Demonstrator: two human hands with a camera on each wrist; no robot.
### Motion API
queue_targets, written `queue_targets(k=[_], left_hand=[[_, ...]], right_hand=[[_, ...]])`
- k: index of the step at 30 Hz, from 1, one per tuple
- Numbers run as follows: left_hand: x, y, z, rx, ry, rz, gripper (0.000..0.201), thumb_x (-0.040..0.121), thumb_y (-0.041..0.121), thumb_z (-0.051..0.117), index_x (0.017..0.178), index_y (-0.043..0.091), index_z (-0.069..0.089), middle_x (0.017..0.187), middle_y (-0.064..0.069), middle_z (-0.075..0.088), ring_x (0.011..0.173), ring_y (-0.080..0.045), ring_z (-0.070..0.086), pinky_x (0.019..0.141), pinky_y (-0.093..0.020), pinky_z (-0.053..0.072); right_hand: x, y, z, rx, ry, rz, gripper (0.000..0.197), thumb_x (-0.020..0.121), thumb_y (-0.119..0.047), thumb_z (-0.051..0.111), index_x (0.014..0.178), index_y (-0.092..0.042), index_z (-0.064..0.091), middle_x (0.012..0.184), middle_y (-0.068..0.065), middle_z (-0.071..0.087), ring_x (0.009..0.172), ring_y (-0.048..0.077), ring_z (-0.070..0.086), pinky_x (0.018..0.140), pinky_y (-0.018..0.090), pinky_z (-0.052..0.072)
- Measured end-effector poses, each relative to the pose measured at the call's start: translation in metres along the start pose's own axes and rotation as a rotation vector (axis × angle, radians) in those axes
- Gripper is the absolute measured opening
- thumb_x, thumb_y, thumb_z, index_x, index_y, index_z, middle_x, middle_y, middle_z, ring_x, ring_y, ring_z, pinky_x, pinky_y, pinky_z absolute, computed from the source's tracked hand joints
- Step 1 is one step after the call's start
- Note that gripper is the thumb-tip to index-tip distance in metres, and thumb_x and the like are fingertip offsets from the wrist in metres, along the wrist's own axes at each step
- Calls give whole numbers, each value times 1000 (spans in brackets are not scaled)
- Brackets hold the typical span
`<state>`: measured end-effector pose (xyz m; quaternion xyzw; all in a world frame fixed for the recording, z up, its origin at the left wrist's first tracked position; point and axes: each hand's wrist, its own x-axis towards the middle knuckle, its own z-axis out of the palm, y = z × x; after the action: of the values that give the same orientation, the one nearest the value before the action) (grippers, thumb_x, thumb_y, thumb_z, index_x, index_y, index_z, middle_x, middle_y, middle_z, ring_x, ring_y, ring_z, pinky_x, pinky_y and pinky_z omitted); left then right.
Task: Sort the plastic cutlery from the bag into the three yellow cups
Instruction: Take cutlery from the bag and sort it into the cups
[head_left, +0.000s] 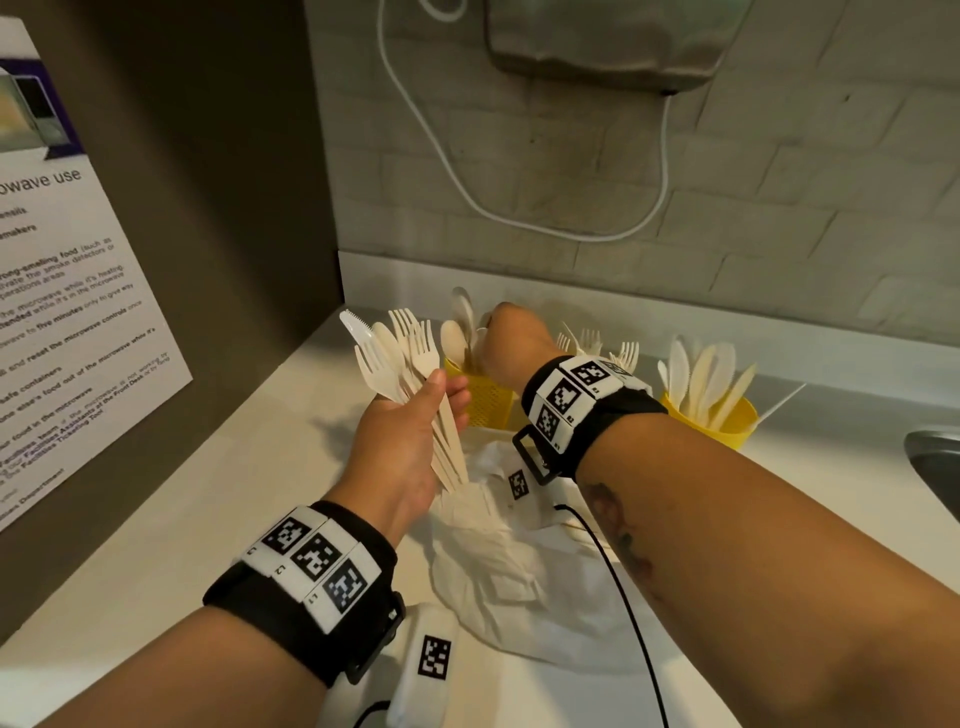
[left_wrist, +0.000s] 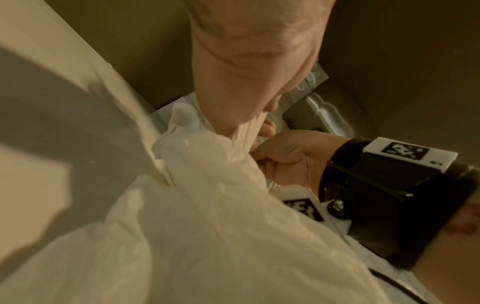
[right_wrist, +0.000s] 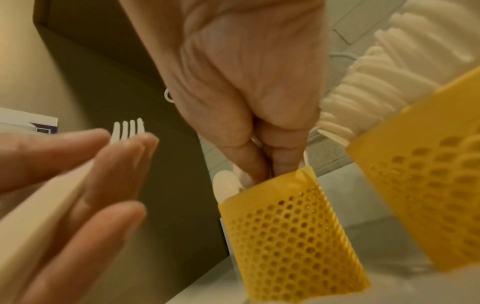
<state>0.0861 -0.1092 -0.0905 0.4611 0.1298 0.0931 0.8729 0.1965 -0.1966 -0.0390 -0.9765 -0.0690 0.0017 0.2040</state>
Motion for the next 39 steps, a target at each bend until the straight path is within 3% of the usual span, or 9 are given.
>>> queue_targets(k=[5, 9, 12, 17, 19, 25, 31, 35, 39], left_hand=[[5, 2, -4, 0, -29, -17, 21, 97, 18, 58, 118, 14, 63, 91, -3, 77, 91, -14, 73, 88, -33, 56], [7, 7, 0, -12, -84, -13, 16, 97, 16, 57, 111, 13, 65, 97, -7, 74, 90, -17, 73, 91, -37, 55], [8, 12, 10, -44, -167, -25, 20, 97, 14, 56, 117, 13, 63, 97, -10, 74, 87, -18, 73, 86, -36, 57], [7, 11, 38, -52, -272, -90, 30, 101, 18, 49, 128, 8, 58, 112, -13, 73, 103, -22, 71, 80, -31, 60], [2, 7, 50, -26, -305, -107, 31, 102, 22, 47, 120, 4, 64, 110, -13, 73, 100, -20, 71, 81, -32, 59], [-5, -11, 67, -40, -376, -132, 25, 103, 20, 45, 115, 13, 66, 98, -2, 77, 91, -12, 73, 67, -23, 58], [-4, -17, 73, 41, -385, -132, 26, 102, 16, 48, 120, 8, 65, 93, -9, 73, 86, -18, 69, 76, -29, 58], [-7, -24, 75, 109, -349, -110, 18, 99, 15, 54, 108, 11, 69, 103, -16, 68, 97, -26, 65, 92, -43, 53], [-7, -29, 73, 119, -347, -66, 20, 97, 3, 54, 97, 16, 69, 86, -1, 76, 84, -12, 71, 76, -29, 58]], right_hand=[[-4, -6, -11, -65, -58, 20, 44, 90, -26, 62, 122, 0, 49, 93, 5, 56, 88, 24, 58, 70, 31, 44], [-26, -10, -42, -6, -36, 9, 64, 86, -15, 67, 141, -4, 37, 132, 12, 57, 117, 29, 58, 87, 33, 51], [-56, -2, -64, 193, 40, -69, 68, 83, -22, 70, 144, -13, 39, 134, 7, 57, 114, 26, 59, 87, 32, 51], [-107, 22, -59, 465, 70, -88, 18, 92, -35, 63, 94, -19, 56, 81, -4, 66, 71, 13, 59, 60, 25, 42], [-116, 30, -46, 498, 27, -111, 21, 97, -36, 56, 83, -20, 54, 73, -9, 59, 62, 5, 52, 53, 21, 39], [-119, 49, -17, 702, 144, -74, 31, 103, -19, 43, 130, -14, 55, 110, -6, 64, 99, 10, 59, 91, 28, 46], [-123, 65, -18, 936, 154, 79, 20, 100, -10, 43, 88, -19, 55, 83, 2, 65, 70, 9, 58, 58, 20, 45], [-121, 69, -14, 945, 127, 41, 21, 99, -9, 50, 88, -23, 63, 81, -1, 64, 71, 10, 56, 67, 27, 47], [-121, 66, -11, 918, 77, 46, 33, 88, -12, 50, 112, -26, 67, 101, 0, 72, 89, 18, 65, 88, 41, 53]])
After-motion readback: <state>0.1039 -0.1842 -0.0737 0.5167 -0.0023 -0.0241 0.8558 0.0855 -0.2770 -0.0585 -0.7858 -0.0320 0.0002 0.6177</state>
